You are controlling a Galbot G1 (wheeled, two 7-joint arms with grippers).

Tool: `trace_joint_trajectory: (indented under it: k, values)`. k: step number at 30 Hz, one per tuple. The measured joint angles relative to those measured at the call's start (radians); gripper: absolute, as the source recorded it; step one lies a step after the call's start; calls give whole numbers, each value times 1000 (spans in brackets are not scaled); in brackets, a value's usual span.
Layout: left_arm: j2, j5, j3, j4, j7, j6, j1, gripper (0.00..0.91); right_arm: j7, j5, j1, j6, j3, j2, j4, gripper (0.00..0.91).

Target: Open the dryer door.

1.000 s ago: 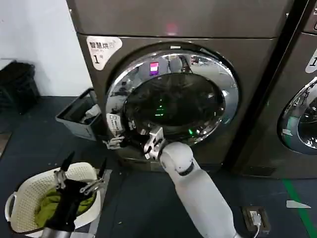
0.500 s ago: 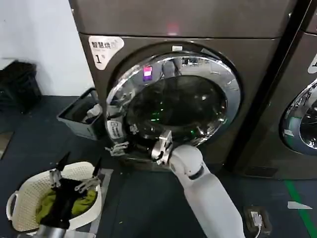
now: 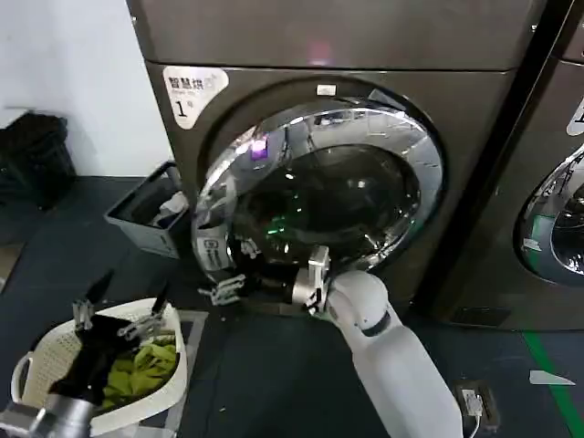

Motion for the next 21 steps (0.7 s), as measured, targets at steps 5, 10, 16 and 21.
trace_joint_trajectory:
  k: [5,10,16,21]
  values:
    - [16,-52,-37,24,39,8,-34,907,-69,-1,-8,1,9,-11,7,907]
    - [39,-103,-58,43,81,12,-68,907,-154,23,-14,2,14,-32,12,907]
    - [62,-135,-61,59,87,21,-100,907,-233,28,-25,-2,21,-50,18,907]
    - [80,-168,-55,66,86,34,-120,907,-293,43,-32,-3,34,-70,22,907]
